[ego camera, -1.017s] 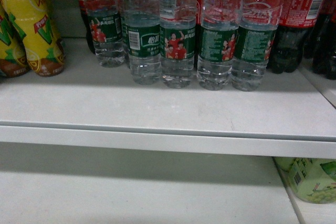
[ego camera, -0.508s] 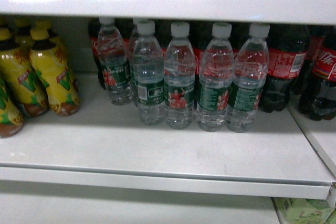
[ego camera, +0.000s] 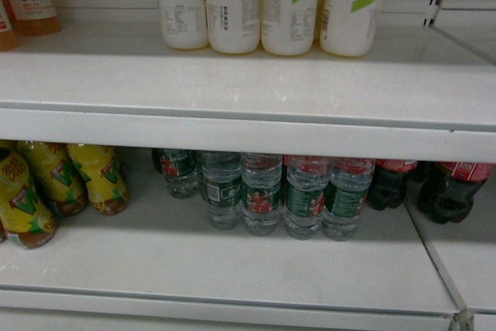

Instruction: Move water from second to third shelf

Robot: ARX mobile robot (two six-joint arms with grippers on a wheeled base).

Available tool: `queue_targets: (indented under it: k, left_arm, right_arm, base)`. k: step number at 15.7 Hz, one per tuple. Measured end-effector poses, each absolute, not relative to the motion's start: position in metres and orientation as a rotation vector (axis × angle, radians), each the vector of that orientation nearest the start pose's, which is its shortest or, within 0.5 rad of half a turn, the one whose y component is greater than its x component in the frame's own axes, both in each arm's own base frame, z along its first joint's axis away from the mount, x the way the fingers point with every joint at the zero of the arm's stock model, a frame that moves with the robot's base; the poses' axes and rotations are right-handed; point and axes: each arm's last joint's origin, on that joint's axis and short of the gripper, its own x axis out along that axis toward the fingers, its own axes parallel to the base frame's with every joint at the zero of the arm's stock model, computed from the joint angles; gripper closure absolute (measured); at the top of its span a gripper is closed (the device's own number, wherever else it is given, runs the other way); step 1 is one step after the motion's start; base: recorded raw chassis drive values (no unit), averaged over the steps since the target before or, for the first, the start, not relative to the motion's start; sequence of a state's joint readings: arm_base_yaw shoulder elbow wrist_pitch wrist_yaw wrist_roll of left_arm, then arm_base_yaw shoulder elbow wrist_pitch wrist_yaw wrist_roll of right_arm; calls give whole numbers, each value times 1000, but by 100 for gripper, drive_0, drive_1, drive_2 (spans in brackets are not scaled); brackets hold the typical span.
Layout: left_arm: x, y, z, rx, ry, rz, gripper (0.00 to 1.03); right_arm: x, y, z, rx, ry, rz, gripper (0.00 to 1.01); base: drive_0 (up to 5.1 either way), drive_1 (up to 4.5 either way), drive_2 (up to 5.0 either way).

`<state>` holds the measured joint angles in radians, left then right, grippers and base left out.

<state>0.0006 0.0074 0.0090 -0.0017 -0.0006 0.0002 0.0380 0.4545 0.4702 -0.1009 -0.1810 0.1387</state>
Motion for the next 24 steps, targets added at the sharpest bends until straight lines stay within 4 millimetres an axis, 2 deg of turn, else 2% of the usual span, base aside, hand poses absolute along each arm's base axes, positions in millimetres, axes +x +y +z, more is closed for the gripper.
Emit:
queue_targets:
  k: [3, 24]
  left_arm:
    - [98, 0, 166, 0, 2, 1, 5]
    - [98, 0, 166, 0, 2, 1, 5]
  right_arm:
    - [123, 10, 275, 144, 104, 212, 60]
    - [123, 9, 274, 144, 106, 207, 60]
  base:
    - [-90, 48, 48]
    - [-444, 222, 222]
